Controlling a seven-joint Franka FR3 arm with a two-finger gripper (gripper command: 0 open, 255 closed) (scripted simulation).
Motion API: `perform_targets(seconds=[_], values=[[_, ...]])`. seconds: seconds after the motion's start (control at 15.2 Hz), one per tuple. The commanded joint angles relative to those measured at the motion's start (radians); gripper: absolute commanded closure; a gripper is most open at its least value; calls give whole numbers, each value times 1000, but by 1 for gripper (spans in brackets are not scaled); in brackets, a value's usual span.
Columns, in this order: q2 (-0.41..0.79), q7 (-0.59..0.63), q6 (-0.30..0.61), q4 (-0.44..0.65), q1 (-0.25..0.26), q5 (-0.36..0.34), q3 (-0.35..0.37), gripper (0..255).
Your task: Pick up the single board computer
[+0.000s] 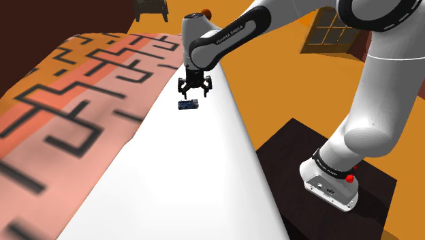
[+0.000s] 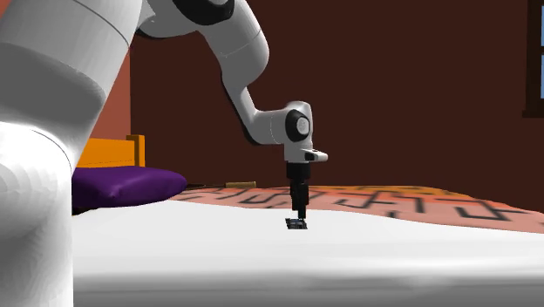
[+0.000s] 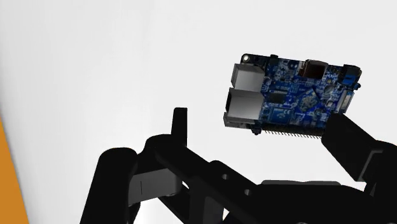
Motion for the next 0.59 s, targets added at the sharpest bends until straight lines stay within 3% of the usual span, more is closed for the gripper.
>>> perform_targets(seconds=[0.0, 0.2, 0.26, 0.53], values=[[15, 4, 24, -9, 2, -6, -3, 0], [27, 7, 41, -14, 3, -11, -5, 0], [27, 8, 42, -15, 4, -11, -5, 255], [27, 9, 42, -15, 4, -11, -4, 255]])
